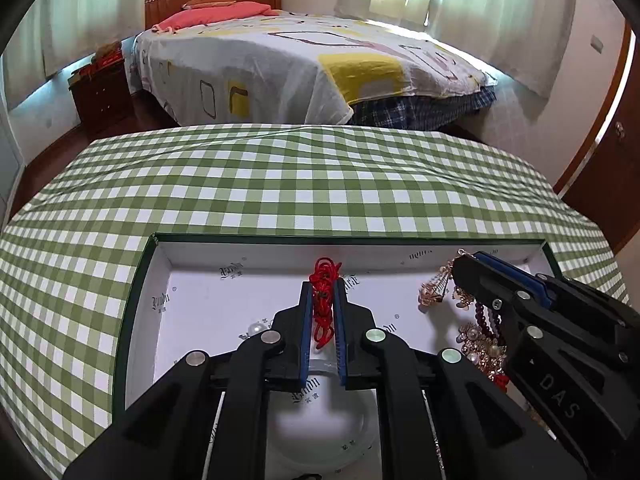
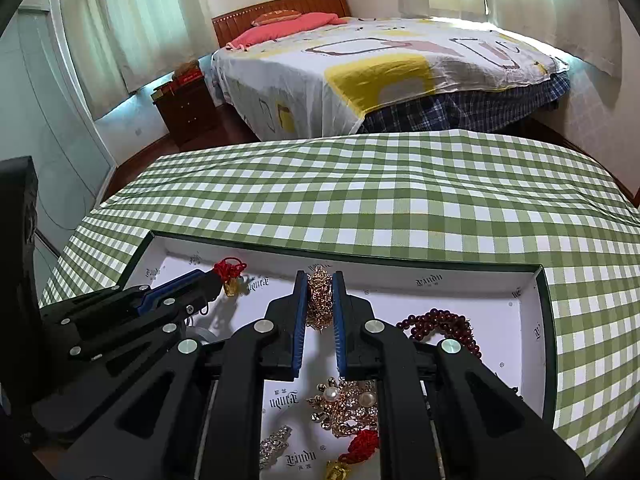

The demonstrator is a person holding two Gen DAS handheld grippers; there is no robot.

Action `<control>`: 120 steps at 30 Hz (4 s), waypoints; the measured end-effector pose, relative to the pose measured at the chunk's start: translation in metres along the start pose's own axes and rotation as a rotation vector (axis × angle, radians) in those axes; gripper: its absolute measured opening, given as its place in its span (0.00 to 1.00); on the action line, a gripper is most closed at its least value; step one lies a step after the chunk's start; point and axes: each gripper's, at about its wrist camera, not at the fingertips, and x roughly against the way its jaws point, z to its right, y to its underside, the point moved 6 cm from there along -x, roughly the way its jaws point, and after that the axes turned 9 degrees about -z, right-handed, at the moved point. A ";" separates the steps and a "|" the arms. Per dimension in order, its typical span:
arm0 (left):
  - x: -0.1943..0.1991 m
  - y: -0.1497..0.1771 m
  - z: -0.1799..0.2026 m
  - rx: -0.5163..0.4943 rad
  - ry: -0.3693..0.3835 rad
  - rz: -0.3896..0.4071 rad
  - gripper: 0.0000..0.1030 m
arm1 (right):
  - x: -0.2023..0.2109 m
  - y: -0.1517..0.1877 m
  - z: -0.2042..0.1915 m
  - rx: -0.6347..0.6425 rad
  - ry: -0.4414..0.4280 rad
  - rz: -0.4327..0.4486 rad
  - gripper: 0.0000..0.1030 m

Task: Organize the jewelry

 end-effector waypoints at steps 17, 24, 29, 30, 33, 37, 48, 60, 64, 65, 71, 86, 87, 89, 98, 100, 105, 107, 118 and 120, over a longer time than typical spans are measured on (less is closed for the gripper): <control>0.000 0.004 -0.006 0.037 -0.019 -0.013 0.44 | 0.004 0.000 0.017 -0.067 0.005 0.013 0.38; 0.025 0.021 -0.008 0.037 -0.037 0.031 0.60 | 0.037 0.015 0.014 -0.040 0.053 0.073 0.59; 0.058 0.045 -0.001 0.003 -0.085 0.083 0.72 | 0.071 0.041 0.011 -0.042 0.074 0.115 0.65; 0.066 0.051 0.001 -0.006 -0.093 0.096 0.72 | 0.079 0.047 0.010 -0.043 0.075 0.124 0.67; 0.093 0.071 0.007 -0.024 -0.096 0.132 0.73 | 0.104 0.066 0.008 -0.047 0.080 0.151 0.73; 0.126 0.094 0.013 -0.029 -0.104 0.173 0.75 | 0.141 0.090 0.004 -0.048 0.088 0.184 0.77; 0.225 0.143 0.019 -0.007 -0.112 0.316 0.81 | 0.238 0.151 -0.021 0.009 0.126 0.274 0.85; 0.315 0.185 0.006 0.044 -0.185 0.418 0.82 | 0.336 0.182 -0.037 0.051 0.147 0.408 0.88; 0.339 0.193 0.004 0.057 -0.177 0.455 0.82 | 0.356 0.188 -0.043 0.065 0.147 0.436 0.88; 0.343 0.194 0.005 0.055 -0.177 0.464 0.82 | 0.359 0.188 -0.044 0.067 0.148 0.441 0.88; 0.360 0.202 0.009 0.040 -0.179 0.499 0.82 | 0.381 0.197 -0.052 0.082 0.140 0.475 0.88; 0.369 0.208 0.005 0.053 -0.172 0.521 0.82 | 0.389 0.204 -0.056 0.089 0.142 0.492 0.88; 0.369 0.208 0.005 0.052 -0.172 0.521 0.82 | 0.389 0.204 -0.056 0.089 0.142 0.491 0.88; 0.369 0.208 0.005 0.050 -0.173 0.521 0.82 | 0.389 0.204 -0.056 0.088 0.143 0.492 0.88; 0.368 0.210 0.000 0.067 -0.170 0.518 0.82 | 0.389 0.205 -0.059 0.091 0.141 0.487 0.89; 0.368 0.211 -0.001 0.070 -0.171 0.517 0.82 | 0.389 0.204 -0.059 0.091 0.140 0.486 0.89; 0.368 0.211 -0.002 0.075 -0.172 0.518 0.82 | 0.389 0.204 -0.060 0.091 0.141 0.485 0.89; 0.368 0.211 -0.002 0.074 -0.173 0.516 0.82 | 0.389 0.204 -0.060 0.091 0.141 0.485 0.89; 0.366 0.212 0.000 0.067 -0.179 0.520 0.82 | 0.386 0.205 -0.061 0.092 0.140 0.481 0.89; 0.366 0.212 0.002 0.060 -0.181 0.520 0.82 | 0.386 0.206 -0.061 0.093 0.140 0.480 0.89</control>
